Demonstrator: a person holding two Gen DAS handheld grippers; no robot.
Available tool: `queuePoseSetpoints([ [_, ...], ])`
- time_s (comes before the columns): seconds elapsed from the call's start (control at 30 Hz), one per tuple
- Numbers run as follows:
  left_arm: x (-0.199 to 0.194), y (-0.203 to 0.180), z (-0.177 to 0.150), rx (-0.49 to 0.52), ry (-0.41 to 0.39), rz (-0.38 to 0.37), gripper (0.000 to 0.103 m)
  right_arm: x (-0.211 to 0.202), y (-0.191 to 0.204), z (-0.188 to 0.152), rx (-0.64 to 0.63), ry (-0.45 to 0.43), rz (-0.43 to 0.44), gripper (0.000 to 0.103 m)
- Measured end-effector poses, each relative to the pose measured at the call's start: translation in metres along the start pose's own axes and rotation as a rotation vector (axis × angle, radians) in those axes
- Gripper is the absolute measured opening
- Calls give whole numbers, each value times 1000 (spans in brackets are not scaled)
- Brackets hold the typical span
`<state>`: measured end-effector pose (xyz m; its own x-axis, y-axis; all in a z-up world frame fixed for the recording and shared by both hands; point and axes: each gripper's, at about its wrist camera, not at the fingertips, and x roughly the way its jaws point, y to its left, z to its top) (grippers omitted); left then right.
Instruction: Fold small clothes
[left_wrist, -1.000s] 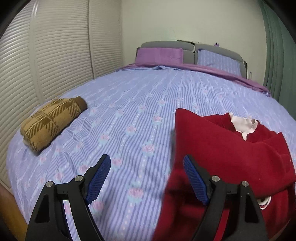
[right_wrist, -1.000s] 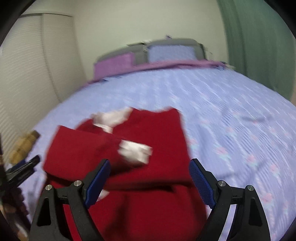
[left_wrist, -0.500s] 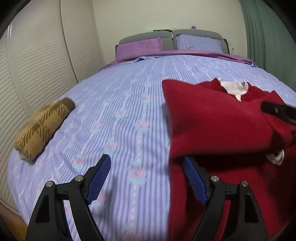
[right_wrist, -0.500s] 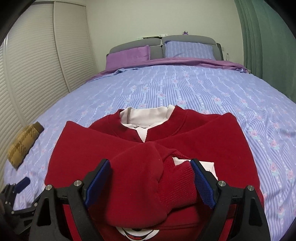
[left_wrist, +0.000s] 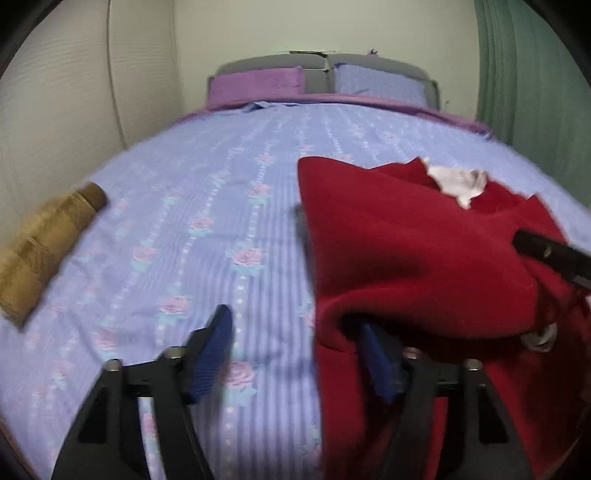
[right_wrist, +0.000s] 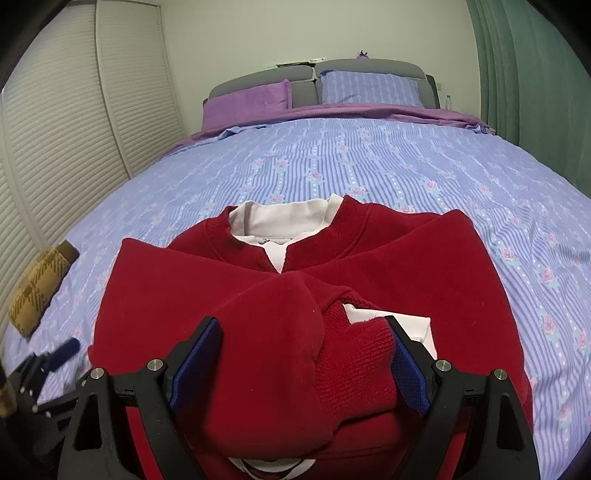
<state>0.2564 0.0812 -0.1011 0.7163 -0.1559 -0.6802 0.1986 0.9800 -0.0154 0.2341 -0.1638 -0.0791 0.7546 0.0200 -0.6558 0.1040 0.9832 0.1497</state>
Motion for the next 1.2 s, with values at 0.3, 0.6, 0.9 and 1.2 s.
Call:
queuePoseSetpoints([
  [0.3,-14,4,-11,-67,-45,-100,12,7,9,-3,-37,32,-54,87],
  [0.6,-14,15,-33,-196,-80,-41,9,14,15,-7,-59,36,-56,88],
  [0.9,-16,15,-25,-166,-48,-36,15,13,14,-10,-62,32,-35,88],
  [1.2,-40,-1,-6,2,-26,-46,36,10,9,-6,-12,24,-19,88],
])
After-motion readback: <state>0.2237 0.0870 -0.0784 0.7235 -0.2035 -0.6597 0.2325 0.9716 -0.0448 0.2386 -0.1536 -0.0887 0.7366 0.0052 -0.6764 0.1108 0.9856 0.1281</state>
